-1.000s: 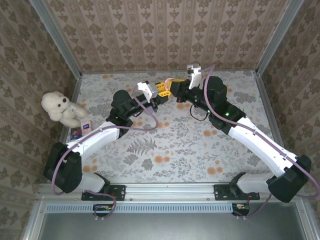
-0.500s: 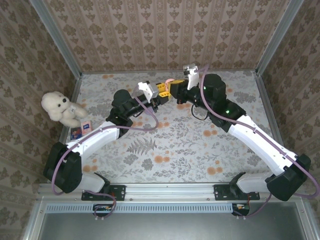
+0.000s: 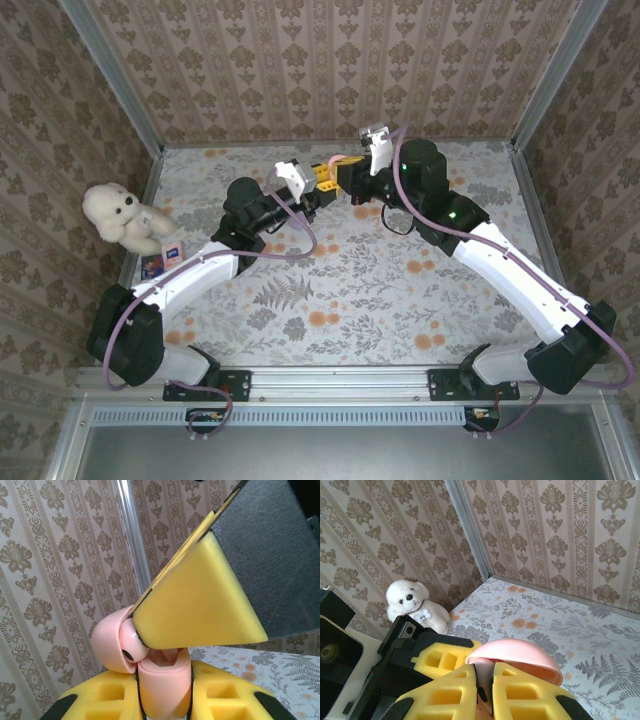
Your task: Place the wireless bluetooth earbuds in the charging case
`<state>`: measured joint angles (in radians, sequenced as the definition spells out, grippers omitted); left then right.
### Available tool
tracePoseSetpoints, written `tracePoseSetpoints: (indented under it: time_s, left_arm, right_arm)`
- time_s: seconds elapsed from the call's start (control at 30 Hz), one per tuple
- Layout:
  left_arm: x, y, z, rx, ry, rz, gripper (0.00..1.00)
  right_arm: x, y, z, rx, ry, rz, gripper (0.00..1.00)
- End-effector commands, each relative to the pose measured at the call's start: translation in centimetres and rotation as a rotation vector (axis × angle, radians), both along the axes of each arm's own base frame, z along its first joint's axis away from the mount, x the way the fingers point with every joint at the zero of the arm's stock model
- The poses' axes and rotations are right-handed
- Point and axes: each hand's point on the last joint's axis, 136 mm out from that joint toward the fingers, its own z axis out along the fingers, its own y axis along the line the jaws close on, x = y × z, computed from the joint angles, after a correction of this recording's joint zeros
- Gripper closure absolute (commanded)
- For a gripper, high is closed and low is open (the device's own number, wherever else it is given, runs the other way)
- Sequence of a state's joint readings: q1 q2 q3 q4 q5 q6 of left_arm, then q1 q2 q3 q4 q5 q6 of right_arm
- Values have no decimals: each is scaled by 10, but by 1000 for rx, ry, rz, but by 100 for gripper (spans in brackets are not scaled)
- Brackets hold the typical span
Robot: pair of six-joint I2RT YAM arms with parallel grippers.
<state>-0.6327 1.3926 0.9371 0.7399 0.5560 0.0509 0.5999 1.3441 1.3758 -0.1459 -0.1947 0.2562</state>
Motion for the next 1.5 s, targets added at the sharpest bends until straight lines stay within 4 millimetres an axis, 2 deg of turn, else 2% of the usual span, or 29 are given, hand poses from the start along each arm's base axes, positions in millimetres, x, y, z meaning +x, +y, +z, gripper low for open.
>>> tracePoseSetpoints:
  time_s: [0.0,0.7,0.87,1.2,1.3,1.47]
  left_arm:
    - [-12,-1,32,-55,-72,-37,100]
    - [-11,2,33,-55,-72,-13,100]
    - [-11,2,30,-52,-67,-15,100]
    - [-11,1,22,-41,-59,-19,100]
    - [-11,1,18,-37,-53,-20,100]
    - [-12,3,15,-33,-47,-19,100]
  right_arm:
    - [-9,5,-15,-30,36,42,86]
    - [-16,-1,-14,-5,41,32,85]
    - [-17,-3,-9,9,36,25,74]
    - [-24,-14,23,81,-2,1,50]
    - [-21,-23,29,108,3,-40,47]
    - [-12,-36,29,131,70,-134,46]
